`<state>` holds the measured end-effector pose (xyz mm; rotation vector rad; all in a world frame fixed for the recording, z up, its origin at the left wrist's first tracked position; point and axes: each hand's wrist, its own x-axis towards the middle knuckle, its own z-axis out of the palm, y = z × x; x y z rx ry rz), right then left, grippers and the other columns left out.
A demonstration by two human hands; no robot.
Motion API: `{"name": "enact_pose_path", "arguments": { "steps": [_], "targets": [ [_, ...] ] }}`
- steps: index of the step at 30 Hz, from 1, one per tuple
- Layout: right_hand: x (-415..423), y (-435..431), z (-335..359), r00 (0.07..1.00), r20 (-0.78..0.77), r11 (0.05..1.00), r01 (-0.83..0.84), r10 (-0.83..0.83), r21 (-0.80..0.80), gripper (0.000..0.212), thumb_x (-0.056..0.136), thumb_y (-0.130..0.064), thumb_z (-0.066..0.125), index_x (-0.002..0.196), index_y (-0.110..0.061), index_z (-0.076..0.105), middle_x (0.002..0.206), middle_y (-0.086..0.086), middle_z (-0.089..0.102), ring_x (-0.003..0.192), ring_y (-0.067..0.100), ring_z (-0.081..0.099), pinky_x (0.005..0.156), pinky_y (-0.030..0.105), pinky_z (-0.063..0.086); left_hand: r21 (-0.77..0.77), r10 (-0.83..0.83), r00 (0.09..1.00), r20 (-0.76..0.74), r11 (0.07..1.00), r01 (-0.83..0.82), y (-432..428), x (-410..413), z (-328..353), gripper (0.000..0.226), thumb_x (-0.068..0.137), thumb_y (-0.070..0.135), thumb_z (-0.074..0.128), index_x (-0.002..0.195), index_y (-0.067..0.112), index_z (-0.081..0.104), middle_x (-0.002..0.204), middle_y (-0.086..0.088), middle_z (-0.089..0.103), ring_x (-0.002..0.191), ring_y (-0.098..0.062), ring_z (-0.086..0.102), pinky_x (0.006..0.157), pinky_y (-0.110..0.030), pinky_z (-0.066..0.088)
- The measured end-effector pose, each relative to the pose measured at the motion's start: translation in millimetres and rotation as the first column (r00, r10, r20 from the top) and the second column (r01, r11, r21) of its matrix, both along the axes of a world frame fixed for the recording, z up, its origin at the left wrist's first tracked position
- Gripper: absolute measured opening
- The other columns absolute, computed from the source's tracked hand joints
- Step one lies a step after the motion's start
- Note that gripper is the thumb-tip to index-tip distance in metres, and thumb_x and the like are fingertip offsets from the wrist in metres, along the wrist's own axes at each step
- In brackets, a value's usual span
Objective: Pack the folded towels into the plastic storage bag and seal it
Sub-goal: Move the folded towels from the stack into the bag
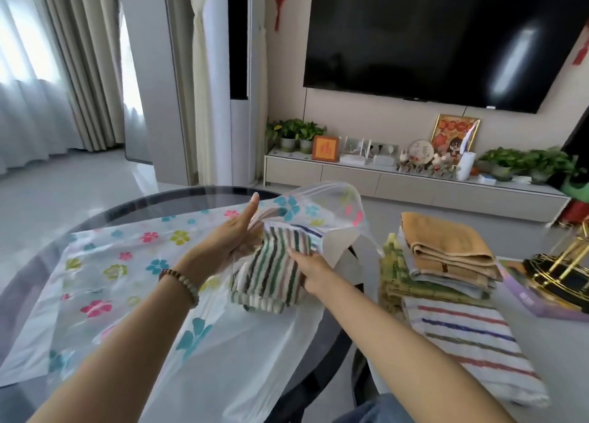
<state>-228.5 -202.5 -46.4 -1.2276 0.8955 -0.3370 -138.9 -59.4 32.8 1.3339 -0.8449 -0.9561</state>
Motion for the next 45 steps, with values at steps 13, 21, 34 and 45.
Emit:
{"name": "enact_pose_path", "arguments": {
  "steps": [13, 21, 34, 45],
  "targets": [
    [-11, -17, -72, 0.527, -0.821, 0.305, -0.836, 0.218, -0.456, 0.065, 0.082, -0.078, 0.025, 0.143, -0.055, 0.019, 0.154, -0.006, -0.035, 0.143, 0.04, -0.022, 0.115, 0.058, 0.0, 0.036, 0.057, 0.996, -0.066, 0.998, -0.054, 7, 1, 10, 0.056, 0.072, 0.069, 0.044, 0.054, 0.021, 0.066, 0.047, 0.007, 0.037, 0.038, -0.006, 0.029, 0.037, -0.015, 0.024],
    [67, -44, -71, 0.612, -0.787, 0.455, -0.726, 0.083, -0.516, 0.058, 0.089, -0.069, 0.019, 0.144, -0.05, 0.023, 0.156, -0.004, -0.03, 0.144, 0.041, -0.017, 0.115, 0.058, 0.0, 0.044, 0.108, 0.992, -0.058, 0.993, -0.105, 9, 6, 2, 0.047, 0.072, 0.068, 0.048, 0.07, 0.027, 0.07, 0.049, 0.005, 0.043, 0.037, -0.005, 0.035, 0.037, -0.014, 0.032],
    [-62, -46, 39, 0.499, -0.38, 0.445, -0.867, 0.779, -0.224, 0.043, 0.093, -0.047, 0.05, 0.131, -0.028, 0.054, 0.139, -0.015, 0.052, 0.124, 0.006, 0.053, 0.105, 0.023, 0.041, 0.027, -0.006, 1.0, 0.019, 1.0, 0.005, -15, -7, -15, 0.046, 0.061, 0.071, 0.065, 0.081, 0.031, 0.076, 0.053, 0.009, 0.04, 0.044, -0.005, 0.029, 0.042, -0.016, 0.024],
    [-259, -153, 49, 0.543, -0.796, 0.591, -0.745, 0.267, -0.31, 0.054, 0.075, -0.064, 0.058, 0.122, -0.037, 0.055, 0.128, -0.017, 0.055, 0.109, -0.003, 0.052, 0.091, 0.013, 0.035, 0.013, -0.041, 0.998, -0.036, 0.999, 0.042, -42, -43, -48, 0.048, 0.073, 0.055, 0.068, 0.101, 0.015, 0.073, 0.048, 0.009, 0.031, 0.041, -0.006, 0.022, 0.037, -0.015, 0.021]
  ]
}}
